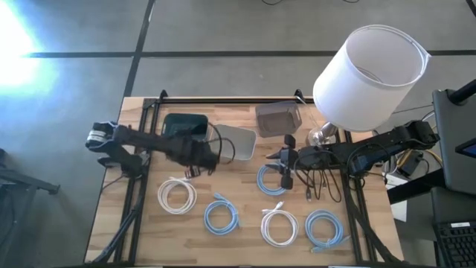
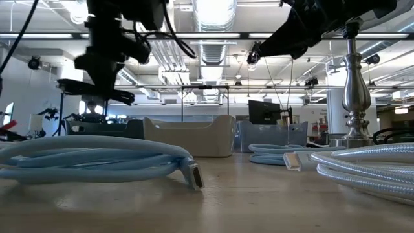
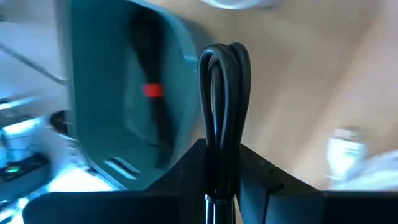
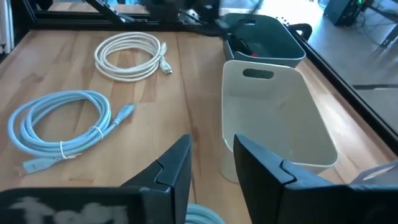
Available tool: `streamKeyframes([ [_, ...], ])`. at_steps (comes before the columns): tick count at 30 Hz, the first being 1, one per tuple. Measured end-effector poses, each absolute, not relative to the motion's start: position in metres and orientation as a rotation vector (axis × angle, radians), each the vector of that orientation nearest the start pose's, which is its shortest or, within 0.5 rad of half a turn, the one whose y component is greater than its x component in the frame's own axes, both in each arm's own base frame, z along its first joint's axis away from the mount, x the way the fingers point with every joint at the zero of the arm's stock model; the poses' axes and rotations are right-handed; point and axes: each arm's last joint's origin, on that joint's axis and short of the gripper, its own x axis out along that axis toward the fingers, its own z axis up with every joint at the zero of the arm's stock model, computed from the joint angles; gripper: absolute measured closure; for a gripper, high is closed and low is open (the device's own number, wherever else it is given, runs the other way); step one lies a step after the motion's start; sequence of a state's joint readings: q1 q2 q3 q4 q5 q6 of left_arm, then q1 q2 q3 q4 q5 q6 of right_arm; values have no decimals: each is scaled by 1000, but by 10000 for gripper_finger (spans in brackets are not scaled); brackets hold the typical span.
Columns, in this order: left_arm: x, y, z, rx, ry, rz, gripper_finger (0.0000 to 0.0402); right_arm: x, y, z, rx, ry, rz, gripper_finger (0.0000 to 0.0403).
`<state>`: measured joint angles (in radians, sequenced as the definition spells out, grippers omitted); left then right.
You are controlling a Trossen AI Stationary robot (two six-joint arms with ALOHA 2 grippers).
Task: Pick & Place USB Port
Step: Put the bottom black charger cable into the gray bin
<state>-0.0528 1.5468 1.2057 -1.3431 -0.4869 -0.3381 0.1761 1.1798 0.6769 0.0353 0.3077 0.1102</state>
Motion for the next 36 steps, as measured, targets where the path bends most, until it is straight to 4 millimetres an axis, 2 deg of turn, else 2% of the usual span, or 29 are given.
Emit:
streamKeyframes([
  [3, 255, 23, 250, 235, 1555, 625, 338, 246, 35, 239, 3, 446, -156, 291],
  [7, 255, 53, 247, 204, 1562, 652, 338, 246, 35, 239, 36, 444, -163, 289],
  [13, 252, 97, 227, 190, 1521, 665, 336, 246, 35, 239, 105, 438, -179, 294],
  [18, 243, 123, 207, 208, 1502, 672, 335, 246, 35, 239, 113, 438, -181, 302],
  [22, 235, 133, 195, 197, 1509, 689, 335, 245, 35, 237, 111, 445, -181, 309],
  [30, 228, 132, 179, 214, 1525, 672, 333, 244, 35, 234, 109, 452, -182, 321],
  [36, 230, 133, 176, 227, 1490, 676, 297, 244, 35, 234, 109, 451, -182, 325],
])
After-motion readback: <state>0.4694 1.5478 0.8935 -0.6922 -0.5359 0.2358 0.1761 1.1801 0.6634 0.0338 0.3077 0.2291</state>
